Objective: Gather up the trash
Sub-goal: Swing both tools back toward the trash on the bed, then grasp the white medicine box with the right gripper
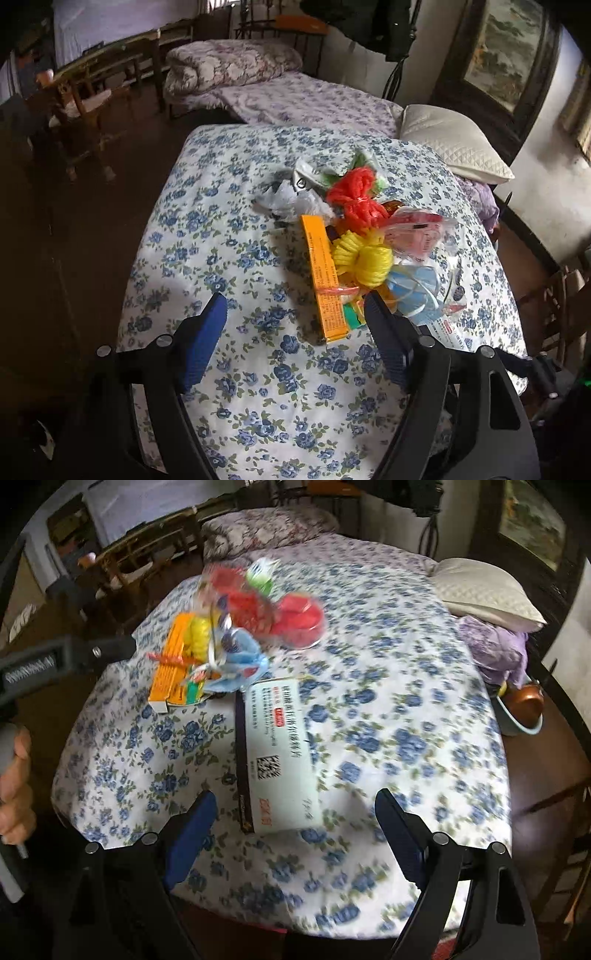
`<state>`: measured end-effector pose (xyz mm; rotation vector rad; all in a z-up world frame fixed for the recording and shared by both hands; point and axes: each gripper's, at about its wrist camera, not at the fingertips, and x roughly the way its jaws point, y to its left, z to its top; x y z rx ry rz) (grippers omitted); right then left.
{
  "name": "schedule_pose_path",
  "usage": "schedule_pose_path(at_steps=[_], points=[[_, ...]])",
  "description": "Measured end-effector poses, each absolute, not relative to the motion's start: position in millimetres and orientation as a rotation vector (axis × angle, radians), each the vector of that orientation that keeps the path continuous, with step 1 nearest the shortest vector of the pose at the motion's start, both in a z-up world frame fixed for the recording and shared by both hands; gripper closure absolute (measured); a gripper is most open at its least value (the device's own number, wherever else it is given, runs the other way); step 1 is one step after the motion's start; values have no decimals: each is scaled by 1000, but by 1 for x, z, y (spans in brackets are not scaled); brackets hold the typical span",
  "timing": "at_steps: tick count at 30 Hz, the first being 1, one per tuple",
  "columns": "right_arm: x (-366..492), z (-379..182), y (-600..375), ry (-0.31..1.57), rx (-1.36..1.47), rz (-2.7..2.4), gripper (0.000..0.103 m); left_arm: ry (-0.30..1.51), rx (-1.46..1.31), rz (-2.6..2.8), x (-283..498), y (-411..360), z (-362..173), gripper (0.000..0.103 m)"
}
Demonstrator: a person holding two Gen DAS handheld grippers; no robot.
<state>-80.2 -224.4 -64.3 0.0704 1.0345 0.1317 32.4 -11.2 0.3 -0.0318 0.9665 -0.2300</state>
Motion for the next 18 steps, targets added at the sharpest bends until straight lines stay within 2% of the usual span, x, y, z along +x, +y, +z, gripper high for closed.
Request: schedule_pose_path(at_steps=[4,10,11,12,18], points=[[-70,-72,-216,1047,86,174,18,995,-52,-240,36,-9,-5,28],[-60,-75,-219,1014,87,154,42,1029,-71,-202,40,-4,-16,27],[-60,-74,-220,1007,79,149,52,1037,-80,-195,42,-2,-18,27],[-63,-74,-221,994,68,140,54,1045,-89,-188,43,1,-20,27],[-76,-70,-255,934,201,83,55,1059,-81,-170,41,9,-27,26]])
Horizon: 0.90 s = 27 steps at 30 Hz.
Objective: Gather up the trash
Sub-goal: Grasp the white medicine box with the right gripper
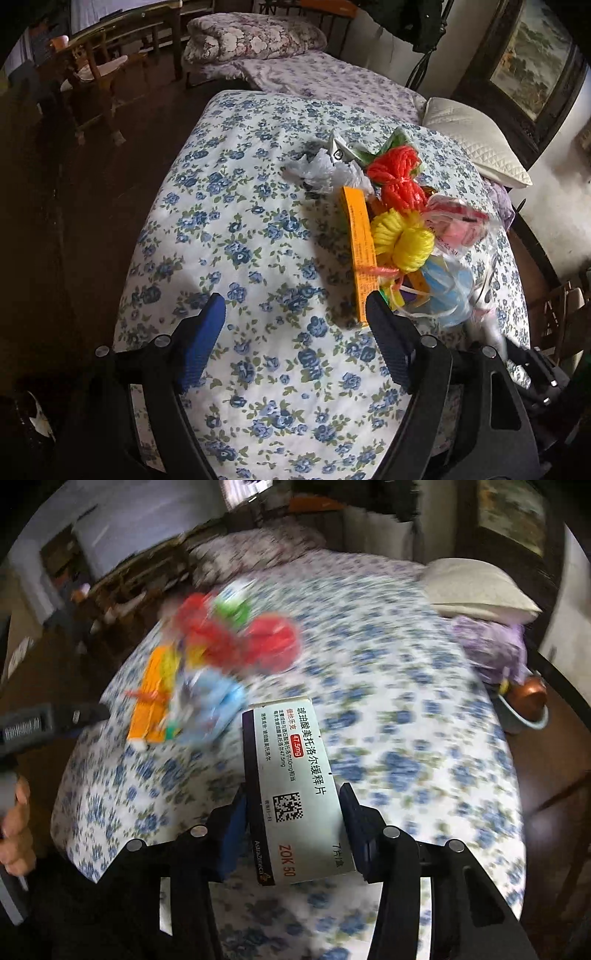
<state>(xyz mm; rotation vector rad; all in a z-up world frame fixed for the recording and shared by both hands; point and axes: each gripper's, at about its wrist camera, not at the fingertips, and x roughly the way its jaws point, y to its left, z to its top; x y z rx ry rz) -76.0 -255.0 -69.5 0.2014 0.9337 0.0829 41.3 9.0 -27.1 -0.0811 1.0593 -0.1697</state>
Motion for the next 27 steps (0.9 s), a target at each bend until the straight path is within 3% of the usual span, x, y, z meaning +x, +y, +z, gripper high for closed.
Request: schedule_pose_path(at_steps=[21,23,25,27], points=[[-82,-66,-270,907,269,68,55,1075,36,-172,55,-30,-46,27],[-81,-67,-270,910,265,70,55,1086,43,-187,58,-37,-50,29],[-81,-67,-270,912,264,70,55,1112,52,-214,61,-44,-56,49],[-82,-66,-269,909,260,70,55,1111,91,-228,63,-53,-60,50]])
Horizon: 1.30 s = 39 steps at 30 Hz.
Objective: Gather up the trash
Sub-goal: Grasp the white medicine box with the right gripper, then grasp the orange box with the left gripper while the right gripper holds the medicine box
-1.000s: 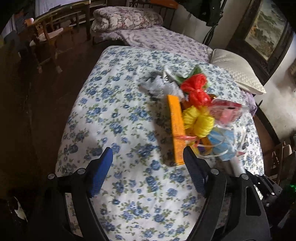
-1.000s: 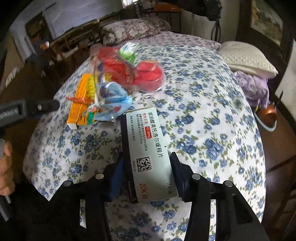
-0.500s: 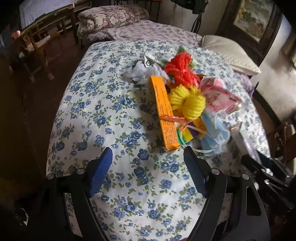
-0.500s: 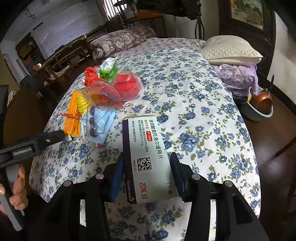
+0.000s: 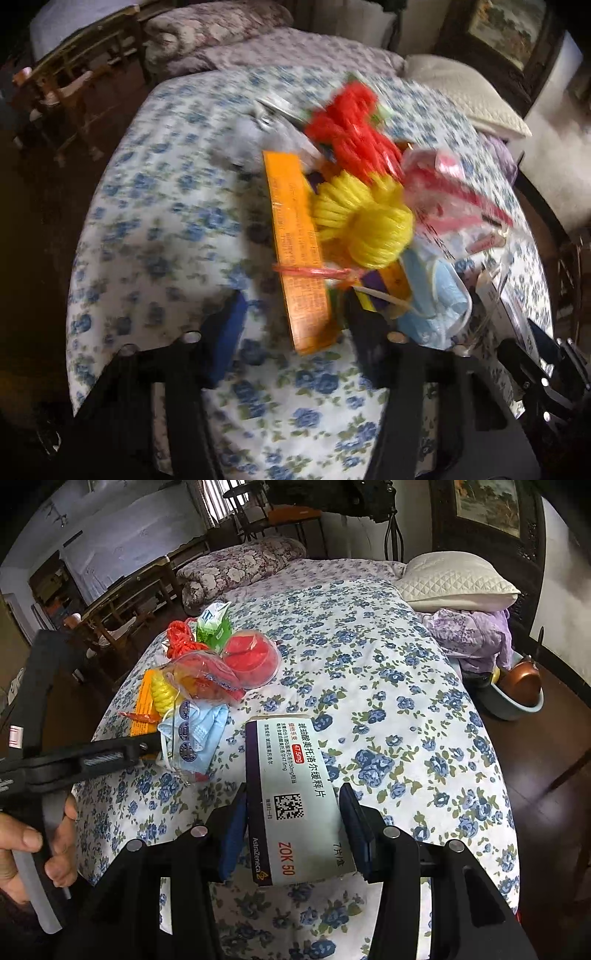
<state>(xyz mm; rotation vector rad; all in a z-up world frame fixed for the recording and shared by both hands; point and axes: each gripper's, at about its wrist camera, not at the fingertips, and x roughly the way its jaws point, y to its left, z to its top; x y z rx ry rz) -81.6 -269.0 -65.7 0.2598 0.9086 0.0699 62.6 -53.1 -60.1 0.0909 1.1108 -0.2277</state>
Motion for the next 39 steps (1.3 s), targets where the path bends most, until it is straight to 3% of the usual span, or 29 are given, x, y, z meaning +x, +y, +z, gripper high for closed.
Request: schedule_pose_path(at_steps=[2,4,12,18,26,31,39], points=[[-82,-66,-269,904,262,65,55,1074,165,-226,61,-60,-60,52],[-82,-65,-272,898,271,55,55,1048,207,-240,56,-63,-58,77],[-83,-65,-279,889,292,50,55,907,157,-209,37,-22,-23,86],[-84,-63,-272,877,229,45,55,855,40,-247,29,4,1,86],[-83,-64,-265,890,209,70,55,918,-9,-270,29,17,-6,85],[-84,-65,-265,891,206,74,48,923,-150,-265,33,45,-5,70],[-85,-62,-262,878,195,73,42,1021,-182,-261,49,44,-27,70]])
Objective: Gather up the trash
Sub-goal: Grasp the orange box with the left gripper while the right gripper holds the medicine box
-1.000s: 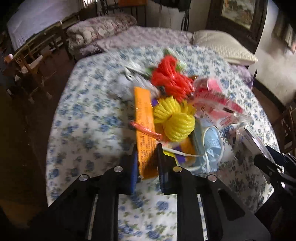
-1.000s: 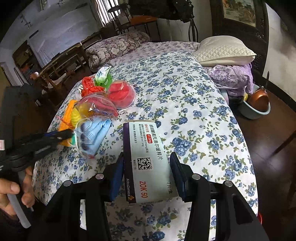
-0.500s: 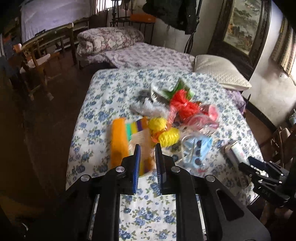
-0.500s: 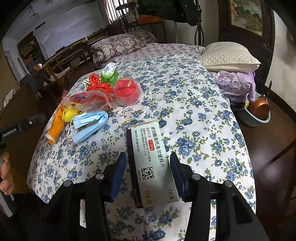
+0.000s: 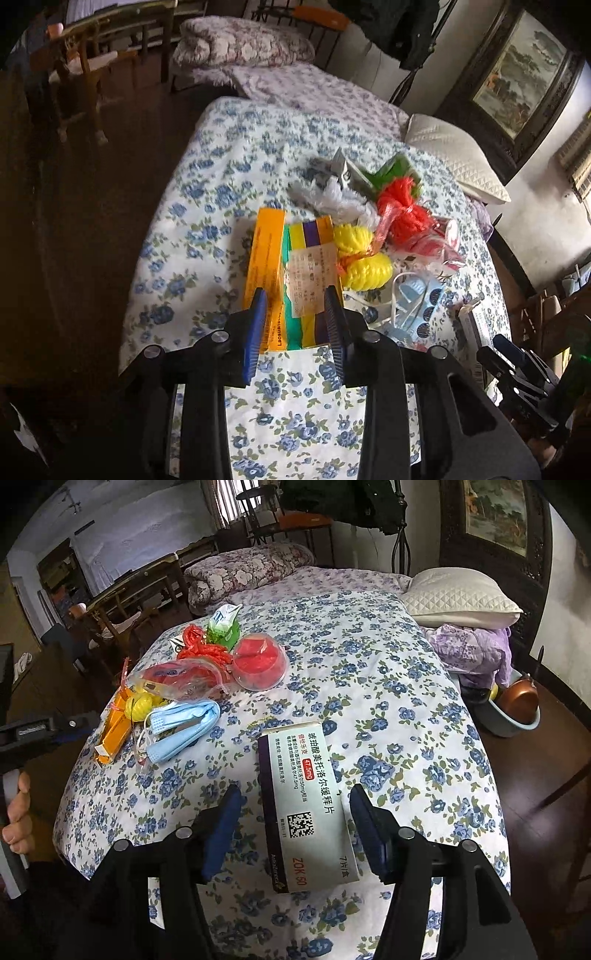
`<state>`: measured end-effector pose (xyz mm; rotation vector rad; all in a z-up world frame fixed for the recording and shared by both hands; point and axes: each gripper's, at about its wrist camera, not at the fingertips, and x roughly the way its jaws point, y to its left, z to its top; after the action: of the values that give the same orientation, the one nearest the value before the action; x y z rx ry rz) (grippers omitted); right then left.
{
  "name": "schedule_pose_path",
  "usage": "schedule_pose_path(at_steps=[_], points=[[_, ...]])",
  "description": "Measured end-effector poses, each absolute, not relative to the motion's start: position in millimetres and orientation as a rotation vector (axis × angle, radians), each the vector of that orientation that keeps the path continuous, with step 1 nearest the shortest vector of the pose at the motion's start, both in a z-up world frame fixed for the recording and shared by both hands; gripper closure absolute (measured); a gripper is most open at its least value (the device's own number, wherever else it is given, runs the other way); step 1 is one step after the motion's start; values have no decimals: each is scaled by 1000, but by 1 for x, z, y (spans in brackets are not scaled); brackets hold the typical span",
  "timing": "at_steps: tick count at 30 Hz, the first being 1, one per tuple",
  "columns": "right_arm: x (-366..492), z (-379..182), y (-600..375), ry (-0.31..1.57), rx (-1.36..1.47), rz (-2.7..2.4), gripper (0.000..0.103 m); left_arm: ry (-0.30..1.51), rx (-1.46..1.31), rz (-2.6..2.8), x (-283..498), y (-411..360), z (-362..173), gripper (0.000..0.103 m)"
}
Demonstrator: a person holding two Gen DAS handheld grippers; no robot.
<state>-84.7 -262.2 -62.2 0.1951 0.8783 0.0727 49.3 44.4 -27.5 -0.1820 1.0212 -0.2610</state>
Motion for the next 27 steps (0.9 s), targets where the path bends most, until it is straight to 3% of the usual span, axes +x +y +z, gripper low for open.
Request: schedule_pose_path(at_steps=[13,18,27], points=[[-85,-62,-266,878,211,69,40,1104,-219,-185,78,52,-50,70],[-84,-63,-268,879,222,69,40,1091,-288,-170,72,65,-46,57],[-84,-63,-268,877,223,69,39,1112,-253,-169,78,58,-52,56]])
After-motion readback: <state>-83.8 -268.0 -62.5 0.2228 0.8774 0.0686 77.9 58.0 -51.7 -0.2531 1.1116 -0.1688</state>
